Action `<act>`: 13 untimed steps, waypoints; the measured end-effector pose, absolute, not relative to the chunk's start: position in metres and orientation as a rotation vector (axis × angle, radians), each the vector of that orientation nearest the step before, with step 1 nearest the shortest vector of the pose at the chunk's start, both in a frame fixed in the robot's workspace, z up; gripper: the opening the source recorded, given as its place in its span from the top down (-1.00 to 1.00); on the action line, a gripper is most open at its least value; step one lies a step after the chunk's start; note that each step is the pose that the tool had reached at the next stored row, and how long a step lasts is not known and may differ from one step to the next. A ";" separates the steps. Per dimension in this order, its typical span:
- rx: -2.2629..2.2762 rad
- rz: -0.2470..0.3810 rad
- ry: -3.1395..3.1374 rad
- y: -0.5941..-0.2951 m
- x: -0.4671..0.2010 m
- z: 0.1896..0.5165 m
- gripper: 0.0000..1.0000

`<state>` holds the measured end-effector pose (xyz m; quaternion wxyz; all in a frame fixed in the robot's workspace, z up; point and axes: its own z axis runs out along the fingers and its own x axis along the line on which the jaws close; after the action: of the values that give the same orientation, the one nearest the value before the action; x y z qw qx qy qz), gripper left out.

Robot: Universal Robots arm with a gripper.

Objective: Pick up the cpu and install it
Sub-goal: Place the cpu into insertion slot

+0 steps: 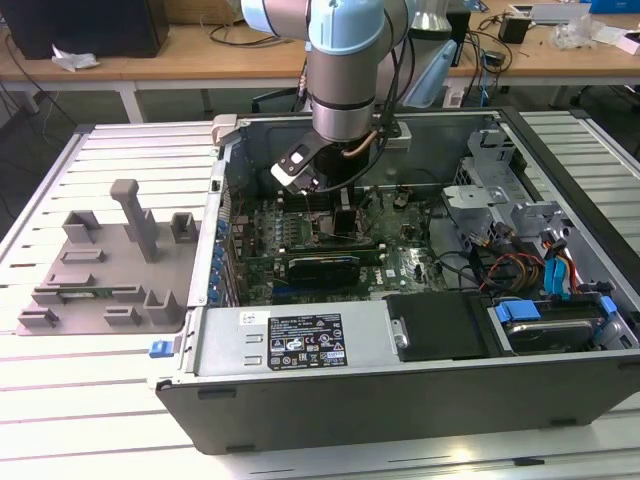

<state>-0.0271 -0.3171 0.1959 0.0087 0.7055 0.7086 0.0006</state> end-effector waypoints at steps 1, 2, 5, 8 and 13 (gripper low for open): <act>2.204 0.002 2.214 -0.317 -0.027 0.196 -0.09; 2.204 0.002 2.214 -0.317 -0.027 0.196 -0.09; 2.204 0.003 2.214 -0.317 -0.027 0.196 -0.23; 2.205 0.004 2.215 -0.317 -0.027 0.196 -0.23; 2.216 0.027 2.225 -0.317 -0.027 0.196 -0.23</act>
<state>-0.0271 -0.3169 0.1960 0.0007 0.7056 0.7086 0.0086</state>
